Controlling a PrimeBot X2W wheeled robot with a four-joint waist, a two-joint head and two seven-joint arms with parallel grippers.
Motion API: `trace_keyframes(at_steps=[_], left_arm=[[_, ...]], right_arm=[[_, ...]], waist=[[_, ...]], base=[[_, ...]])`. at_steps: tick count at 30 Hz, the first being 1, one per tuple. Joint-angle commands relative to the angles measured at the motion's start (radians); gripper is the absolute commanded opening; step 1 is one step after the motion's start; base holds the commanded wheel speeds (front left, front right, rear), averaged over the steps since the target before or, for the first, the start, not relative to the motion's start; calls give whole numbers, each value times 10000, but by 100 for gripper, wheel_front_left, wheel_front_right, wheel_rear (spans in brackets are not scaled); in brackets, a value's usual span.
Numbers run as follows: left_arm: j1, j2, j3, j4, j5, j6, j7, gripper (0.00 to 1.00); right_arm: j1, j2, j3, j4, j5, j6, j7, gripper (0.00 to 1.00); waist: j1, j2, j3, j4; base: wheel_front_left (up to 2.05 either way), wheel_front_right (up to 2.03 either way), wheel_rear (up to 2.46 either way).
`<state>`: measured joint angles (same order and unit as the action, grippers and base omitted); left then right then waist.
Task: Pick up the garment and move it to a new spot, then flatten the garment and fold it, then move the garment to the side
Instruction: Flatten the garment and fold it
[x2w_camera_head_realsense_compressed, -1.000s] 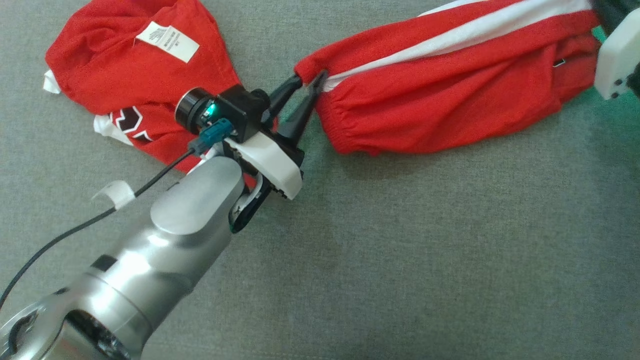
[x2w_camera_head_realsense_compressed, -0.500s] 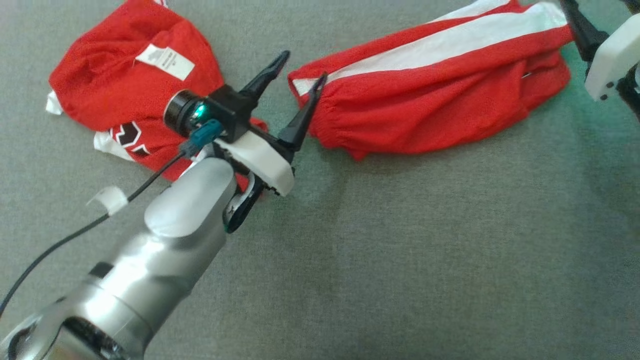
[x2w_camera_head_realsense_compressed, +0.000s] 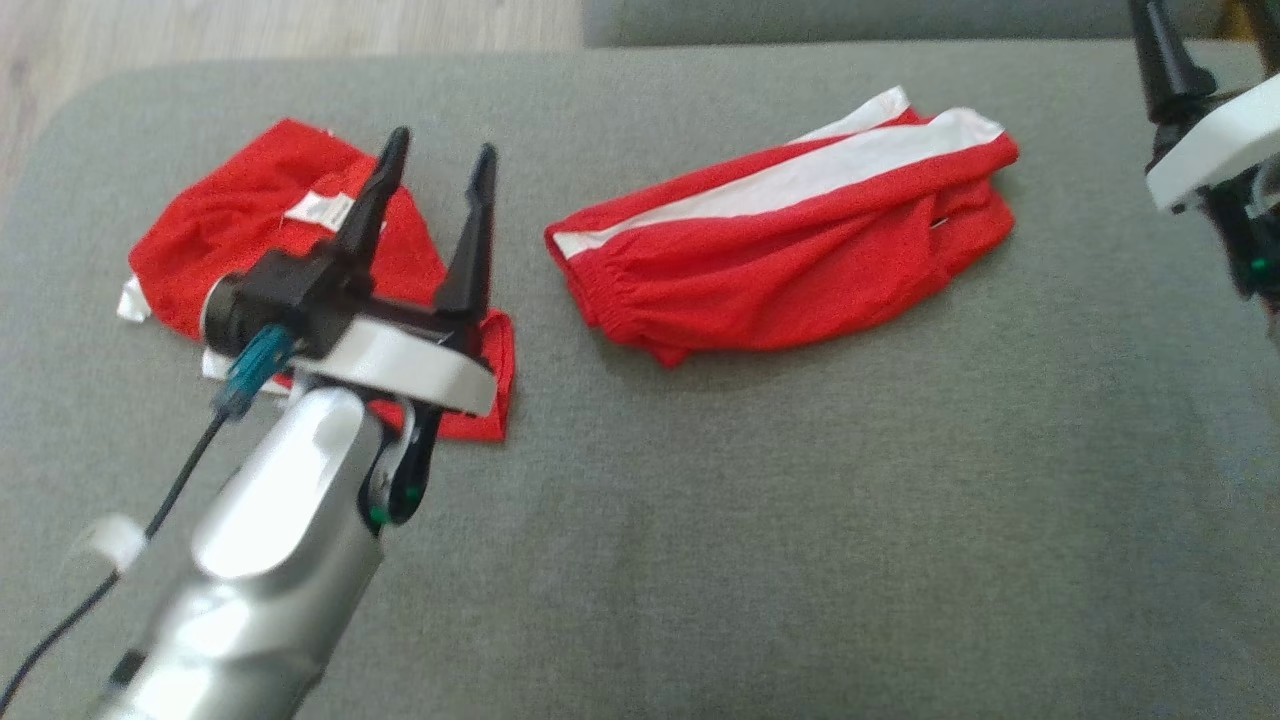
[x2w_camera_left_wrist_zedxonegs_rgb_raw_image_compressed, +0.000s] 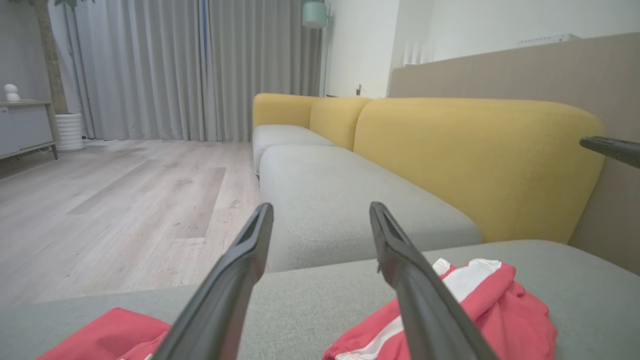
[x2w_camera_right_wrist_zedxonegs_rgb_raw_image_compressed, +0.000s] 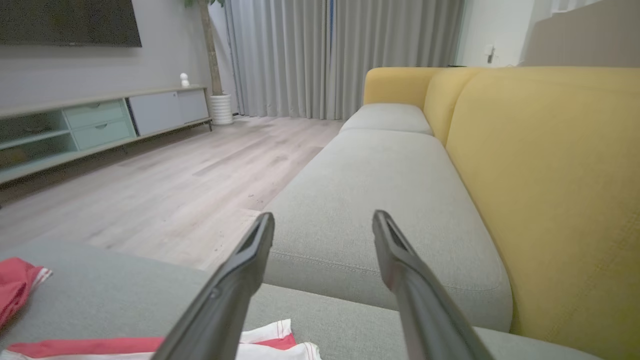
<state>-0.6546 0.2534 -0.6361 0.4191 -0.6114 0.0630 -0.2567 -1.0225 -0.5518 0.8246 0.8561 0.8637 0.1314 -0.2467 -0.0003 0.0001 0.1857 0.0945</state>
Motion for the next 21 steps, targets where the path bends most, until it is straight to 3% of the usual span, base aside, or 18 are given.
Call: trace_keyframes(at_steps=[1, 8, 15, 21], left_arm=[[-73, 372, 635, -485, 127, 111, -51, 100], [1654, 336, 2063, -1704, 754, 403, -51, 100], [3232, -142, 2846, -2078, 1437, 207, -51, 100], [4299, -751, 2987, -2025, 2153, -183, -51, 100]], right_arm=[[171, 41, -237, -297, 3, -7, -120, 100], [1748, 982, -3089, -1917, -1182, -7, -147, 100], [4414, 3062, -5580, -3543, -3036, -7, -149, 100], [6534, 4556, -6609, -4385, -4438, -7, -150, 100]], waist=[[3, -1, -394, -215], [3, -1, -994, -455], [3, -1, -1351, -539], [3, -1, -1525, -530]], base=[[0, 0, 0], [0, 0, 0], [0, 0, 0], [0, 0, 0]])
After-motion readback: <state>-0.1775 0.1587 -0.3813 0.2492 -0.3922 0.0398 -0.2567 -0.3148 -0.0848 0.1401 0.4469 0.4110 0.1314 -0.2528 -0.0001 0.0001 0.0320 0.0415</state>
